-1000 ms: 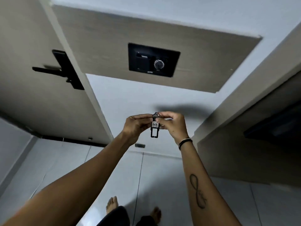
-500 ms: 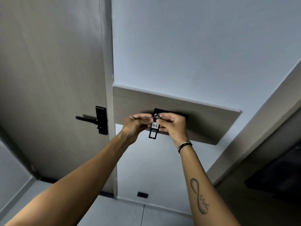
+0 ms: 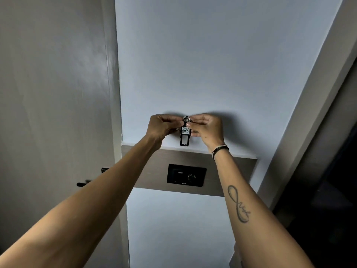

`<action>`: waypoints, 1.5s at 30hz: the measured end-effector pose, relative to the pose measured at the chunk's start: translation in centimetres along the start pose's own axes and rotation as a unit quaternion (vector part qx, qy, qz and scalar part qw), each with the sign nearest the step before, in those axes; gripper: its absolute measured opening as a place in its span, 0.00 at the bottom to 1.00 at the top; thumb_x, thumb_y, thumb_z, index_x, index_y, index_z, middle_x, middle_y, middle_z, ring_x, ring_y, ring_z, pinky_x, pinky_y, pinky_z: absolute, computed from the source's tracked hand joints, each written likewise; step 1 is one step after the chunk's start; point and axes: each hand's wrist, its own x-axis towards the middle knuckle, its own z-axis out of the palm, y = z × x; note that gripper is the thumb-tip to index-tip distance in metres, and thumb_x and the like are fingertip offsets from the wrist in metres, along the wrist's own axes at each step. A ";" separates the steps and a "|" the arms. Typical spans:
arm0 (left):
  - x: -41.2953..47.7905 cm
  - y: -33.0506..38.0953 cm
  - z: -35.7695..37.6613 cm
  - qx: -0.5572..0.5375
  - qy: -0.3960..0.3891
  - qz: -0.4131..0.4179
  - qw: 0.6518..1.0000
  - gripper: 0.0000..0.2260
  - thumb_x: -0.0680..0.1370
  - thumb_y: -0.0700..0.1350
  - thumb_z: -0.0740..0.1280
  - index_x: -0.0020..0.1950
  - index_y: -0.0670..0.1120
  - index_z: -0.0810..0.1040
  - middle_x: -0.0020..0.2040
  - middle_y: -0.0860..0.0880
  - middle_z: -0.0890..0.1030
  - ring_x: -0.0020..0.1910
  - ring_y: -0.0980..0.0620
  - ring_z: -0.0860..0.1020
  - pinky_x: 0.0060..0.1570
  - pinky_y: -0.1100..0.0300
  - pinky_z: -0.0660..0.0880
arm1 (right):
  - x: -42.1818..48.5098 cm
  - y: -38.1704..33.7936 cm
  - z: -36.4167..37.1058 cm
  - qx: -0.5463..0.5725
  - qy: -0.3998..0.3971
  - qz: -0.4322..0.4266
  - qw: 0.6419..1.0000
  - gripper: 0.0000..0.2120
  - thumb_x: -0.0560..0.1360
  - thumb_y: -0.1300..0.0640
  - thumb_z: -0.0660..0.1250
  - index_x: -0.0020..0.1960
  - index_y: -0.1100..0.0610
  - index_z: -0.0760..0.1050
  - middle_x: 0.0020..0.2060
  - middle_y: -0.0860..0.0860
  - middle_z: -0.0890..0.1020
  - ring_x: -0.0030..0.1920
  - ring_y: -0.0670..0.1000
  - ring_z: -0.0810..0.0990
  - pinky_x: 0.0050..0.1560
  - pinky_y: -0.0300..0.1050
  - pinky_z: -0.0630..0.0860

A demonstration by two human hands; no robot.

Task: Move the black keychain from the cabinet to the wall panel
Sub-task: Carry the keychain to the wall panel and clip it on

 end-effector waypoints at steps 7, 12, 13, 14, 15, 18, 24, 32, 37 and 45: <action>2.0 2.3 1.4 0.016 -0.009 0.031 0.999 0.06 0.71 0.35 0.80 0.44 0.44 0.90 0.39 0.47 0.90 0.41 0.50 0.86 0.48 0.59 0.85 | 1.8 -2.0 -1.5 0.010 0.006 -0.023 1.000 0.09 0.71 0.69 0.79 0.49 0.61 0.84 0.41 0.58 0.87 0.35 0.48 0.86 0.36 0.43 0.85; 2.9 3.3 1.8 0.020 -0.005 0.053 0.998 0.06 0.71 0.35 0.80 0.45 0.43 0.89 0.39 0.47 0.90 0.39 0.51 0.87 0.46 0.59 0.85 | 2.7 -2.8 -1.6 0.024 0.007 -0.035 0.999 0.10 0.72 0.70 0.78 0.46 0.58 0.84 0.39 0.55 0.87 0.35 0.48 0.86 0.35 0.42 0.84; 3.0 3.3 1.7 0.022 -0.005 0.054 0.998 0.06 0.71 0.35 0.80 0.45 0.43 0.89 0.40 0.47 0.90 0.39 0.50 0.87 0.47 0.59 0.85 | 2.8 -2.7 -1.6 0.025 0.005 -0.036 0.999 0.09 0.72 0.70 0.78 0.46 0.58 0.84 0.39 0.55 0.87 0.35 0.48 0.86 0.35 0.41 0.84; 3.0 3.2 1.7 0.024 -0.006 0.055 0.998 0.06 0.71 0.35 0.80 0.46 0.42 0.89 0.40 0.47 0.90 0.39 0.50 0.87 0.47 0.59 0.85 | 2.8 -2.5 -1.5 0.026 0.004 -0.035 0.999 0.09 0.72 0.70 0.78 0.47 0.58 0.84 0.39 0.54 0.87 0.35 0.47 0.86 0.34 0.41 0.83; 3.0 3.0 1.6 0.026 -0.007 0.055 0.998 0.06 0.71 0.35 0.80 0.46 0.42 0.89 0.40 0.47 0.90 0.39 0.50 0.86 0.47 0.59 0.85 | 2.8 -2.4 -1.5 0.028 0.002 -0.034 0.999 0.09 0.72 0.70 0.78 0.47 0.59 0.84 0.39 0.54 0.86 0.35 0.47 0.86 0.34 0.40 0.83; 3.1 2.4 1.4 0.028 -0.007 0.055 0.998 0.06 0.71 0.34 0.80 0.46 0.41 0.89 0.39 0.47 0.89 0.39 0.51 0.86 0.45 0.59 0.85 | 2.8 -1.7 -1.4 0.027 -0.001 -0.034 0.999 0.09 0.72 0.70 0.78 0.47 0.59 0.84 0.39 0.54 0.86 0.35 0.46 0.86 0.33 0.39 0.83; 2.2 0.3 1.0 0.079 -0.009 0.068 0.994 0.08 0.72 0.33 0.79 0.49 0.38 0.89 0.45 0.37 0.89 0.41 0.48 0.85 0.48 0.55 0.84 | 1.9 1.1 -1.7 -0.009 -0.025 -0.029 0.999 0.14 0.73 0.70 0.77 0.58 0.64 0.83 0.47 0.60 0.87 0.41 0.51 0.86 0.37 0.41 0.85; -1.2 -5.7 0.0 0.164 0.018 0.072 0.984 0.08 0.72 0.34 0.80 0.50 0.38 0.89 0.46 0.40 0.90 0.42 0.49 0.87 0.53 0.53 0.84 | -1.8 6.9 -0.8 -0.046 -0.022 0.006 0.999 0.14 0.73 0.71 0.77 0.57 0.65 0.84 0.41 0.53 0.84 0.39 0.50 0.85 0.37 0.40 0.86; -2.3 -7.8 -0.4 0.191 0.037 0.066 0.979 0.08 0.71 0.35 0.80 0.45 0.48 0.90 0.40 0.50 0.89 0.37 0.55 0.85 0.49 0.56 0.83 | -3.2 9.3 0.0 -0.053 -0.006 0.006 0.999 0.13 0.72 0.71 0.77 0.56 0.65 0.85 0.39 0.52 0.86 0.36 0.45 0.85 0.38 0.39 0.86; -3.1 -8.9 -0.5 0.246 0.057 0.092 0.963 0.08 0.72 0.36 0.80 0.50 0.40 0.89 0.47 0.42 0.90 0.46 0.48 0.88 0.52 0.59 0.84 | -4.3 11.2 0.7 -0.083 0.038 -0.022 0.996 0.11 0.71 0.68 0.79 0.53 0.60 0.87 0.43 0.57 0.89 0.45 0.59 0.90 0.44 0.58 0.89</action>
